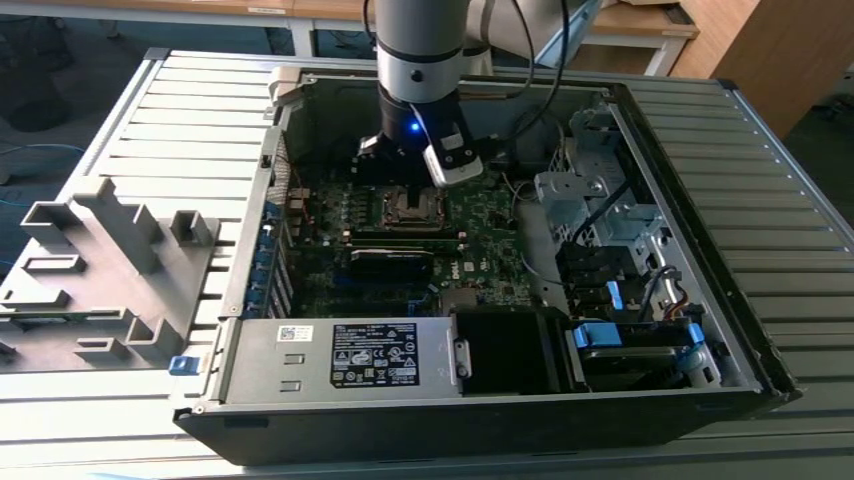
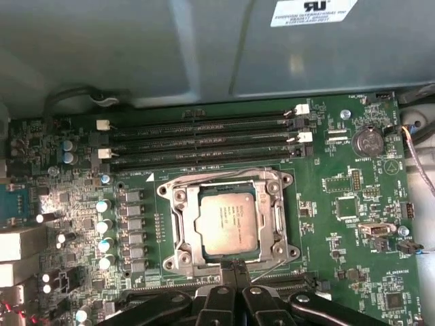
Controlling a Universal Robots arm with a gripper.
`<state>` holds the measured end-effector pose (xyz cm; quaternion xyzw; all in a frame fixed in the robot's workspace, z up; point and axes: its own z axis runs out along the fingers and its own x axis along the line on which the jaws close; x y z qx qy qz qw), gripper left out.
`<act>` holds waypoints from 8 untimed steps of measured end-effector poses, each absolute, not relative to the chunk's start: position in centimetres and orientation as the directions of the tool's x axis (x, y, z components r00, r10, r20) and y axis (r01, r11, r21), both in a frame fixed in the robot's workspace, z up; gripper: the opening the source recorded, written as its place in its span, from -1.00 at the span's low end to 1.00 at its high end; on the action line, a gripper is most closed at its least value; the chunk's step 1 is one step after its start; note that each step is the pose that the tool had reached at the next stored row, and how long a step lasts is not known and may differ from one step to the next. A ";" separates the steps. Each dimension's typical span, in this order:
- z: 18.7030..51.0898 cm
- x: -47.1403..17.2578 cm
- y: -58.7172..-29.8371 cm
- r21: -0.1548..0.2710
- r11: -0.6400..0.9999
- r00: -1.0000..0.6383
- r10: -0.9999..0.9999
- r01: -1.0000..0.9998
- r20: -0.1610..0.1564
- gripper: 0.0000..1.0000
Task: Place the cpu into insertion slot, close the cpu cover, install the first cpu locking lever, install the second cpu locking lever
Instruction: 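Install the second cpu locking lever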
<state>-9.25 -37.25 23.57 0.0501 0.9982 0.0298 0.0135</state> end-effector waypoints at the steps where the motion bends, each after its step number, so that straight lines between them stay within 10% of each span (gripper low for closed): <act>1: 23.6 -9.2 -37.4 0.061 0.993 -0.995 0.101 0.099 -0.024 -0.79; 8: 23.6 -9.3 -38.3 0.061 0.993 -0.995 0.101 0.099 -0.024 -0.79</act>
